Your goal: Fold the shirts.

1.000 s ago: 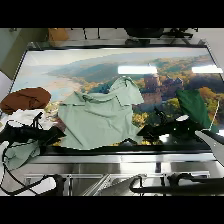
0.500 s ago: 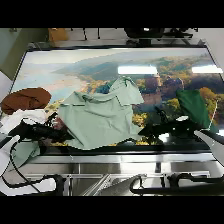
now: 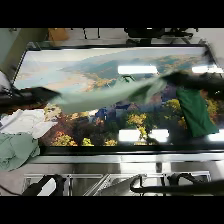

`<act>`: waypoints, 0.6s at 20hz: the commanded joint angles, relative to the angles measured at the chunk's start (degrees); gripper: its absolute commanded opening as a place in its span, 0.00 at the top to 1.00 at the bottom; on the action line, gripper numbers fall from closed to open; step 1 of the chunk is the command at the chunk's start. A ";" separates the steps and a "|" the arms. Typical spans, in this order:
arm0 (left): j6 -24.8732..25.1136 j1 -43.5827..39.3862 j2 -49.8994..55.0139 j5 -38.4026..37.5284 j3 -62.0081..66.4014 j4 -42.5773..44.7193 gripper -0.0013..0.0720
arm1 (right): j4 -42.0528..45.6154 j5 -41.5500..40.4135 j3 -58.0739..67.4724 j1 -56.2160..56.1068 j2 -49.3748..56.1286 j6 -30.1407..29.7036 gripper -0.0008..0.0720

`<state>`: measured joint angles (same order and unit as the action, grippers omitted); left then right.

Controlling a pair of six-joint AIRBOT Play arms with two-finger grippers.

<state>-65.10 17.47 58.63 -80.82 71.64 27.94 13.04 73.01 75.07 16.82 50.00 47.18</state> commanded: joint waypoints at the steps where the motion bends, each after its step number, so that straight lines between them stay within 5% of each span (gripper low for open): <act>1: -4.02 1.73 -9.51 2.99 22.29 -6.47 0.96 | -0.17 -1.40 25.73 6.80 -5.92 1.86 0.95; 7: -3.96 11.63 -13.38 6.84 47.32 -6.45 0.96 | 10.80 -4.66 44.26 10.10 -8.48 2.34 0.95; 12: -2.16 17.31 -13.25 4.17 37.62 -6.75 0.96 | 8.11 -0.85 42.18 10.10 -3.21 1.79 0.95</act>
<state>-68.75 32.34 45.69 -76.05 113.23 21.39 22.02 70.37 117.30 26.68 44.05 49.43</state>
